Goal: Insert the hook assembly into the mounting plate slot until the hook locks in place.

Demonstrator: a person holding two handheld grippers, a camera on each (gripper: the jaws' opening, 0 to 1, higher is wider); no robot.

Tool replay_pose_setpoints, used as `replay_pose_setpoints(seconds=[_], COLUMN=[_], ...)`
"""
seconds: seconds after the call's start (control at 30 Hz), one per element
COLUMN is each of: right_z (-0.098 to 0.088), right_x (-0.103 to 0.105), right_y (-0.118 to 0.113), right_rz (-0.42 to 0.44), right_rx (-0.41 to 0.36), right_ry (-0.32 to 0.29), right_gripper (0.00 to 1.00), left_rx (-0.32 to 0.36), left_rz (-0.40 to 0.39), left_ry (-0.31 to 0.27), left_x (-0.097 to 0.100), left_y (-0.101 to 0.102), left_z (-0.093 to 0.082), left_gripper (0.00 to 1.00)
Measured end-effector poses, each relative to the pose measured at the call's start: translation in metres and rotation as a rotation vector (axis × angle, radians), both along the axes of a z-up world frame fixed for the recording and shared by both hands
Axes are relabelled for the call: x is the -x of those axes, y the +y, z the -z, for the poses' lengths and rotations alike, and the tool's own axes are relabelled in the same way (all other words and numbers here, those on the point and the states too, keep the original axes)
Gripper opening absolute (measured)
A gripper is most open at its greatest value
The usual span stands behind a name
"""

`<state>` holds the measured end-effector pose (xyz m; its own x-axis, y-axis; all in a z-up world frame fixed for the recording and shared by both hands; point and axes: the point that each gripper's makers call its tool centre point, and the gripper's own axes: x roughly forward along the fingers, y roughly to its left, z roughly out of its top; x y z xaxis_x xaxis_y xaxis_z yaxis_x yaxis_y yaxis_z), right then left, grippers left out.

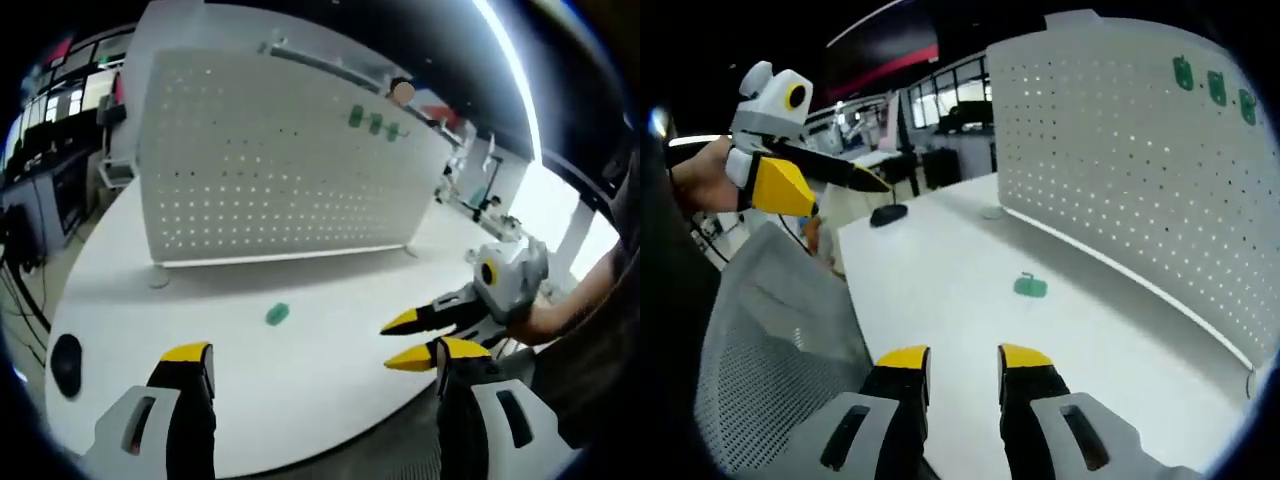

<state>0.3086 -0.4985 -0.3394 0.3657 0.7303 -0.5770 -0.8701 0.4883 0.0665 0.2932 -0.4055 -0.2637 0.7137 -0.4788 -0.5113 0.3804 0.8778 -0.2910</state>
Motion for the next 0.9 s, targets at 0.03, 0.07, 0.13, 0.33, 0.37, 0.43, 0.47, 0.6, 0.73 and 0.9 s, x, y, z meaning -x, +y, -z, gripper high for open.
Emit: replay_pose_setpoints(seconds=[0.03,0.07,0.13,0.33,0.37,0.43,0.47,0.6,0.73,0.9], right_z=[0.001,0.002,0.004,0.017,0.020,0.025,0.025,0.032,0.035,0.046], right_x=[-0.006,-0.011,-0.024,-0.059,-0.063,-0.074,-0.076,-0.086,-0.091,-0.100], right_y=[0.003,0.005,0.012,0.024,0.025,0.025,0.025,0.032,0.042,0.053], right_rz=[-0.014,-0.022,-0.034,-0.012,-0.002,-0.018,-0.021,-0.049,-0.091,-0.142], right_rx=[0.009,0.014,0.027,0.018,0.016,0.047,0.052,0.071,0.104,0.156], right_ry=[-0.009,-0.020,-0.026,0.031,0.052,0.033,0.027,0.055,0.032,0.012], right_gripper=[0.24,0.23,0.21,0.21,0.21,0.21,0.21,0.17,0.17,0.17], left_rx=[-0.001,-0.001,0.000,0.003,0.003,0.002,0.002,0.008,0.009,0.010], left_rz=[-0.002,-0.003,-0.010,-0.019,-0.018,-0.019,-0.020,-0.021,-0.018,-0.029], left_ry=[0.001,0.002,0.008,0.028,0.029,0.032,0.030,0.033,0.040,0.043], left_x=[0.000,0.000,0.000,0.000,0.000,0.000,-0.001,-0.003,-0.003,-0.002], left_y=[0.001,0.001,0.004,0.005,0.005,0.005,0.005,0.004,0.004,0.007], left_z=[0.001,0.001,0.003,0.009,0.009,0.009,0.009,0.010,0.012,0.014], left_gripper=[0.94,0.93,0.93,0.93,0.93,0.94,0.94,0.94,0.93,0.92])
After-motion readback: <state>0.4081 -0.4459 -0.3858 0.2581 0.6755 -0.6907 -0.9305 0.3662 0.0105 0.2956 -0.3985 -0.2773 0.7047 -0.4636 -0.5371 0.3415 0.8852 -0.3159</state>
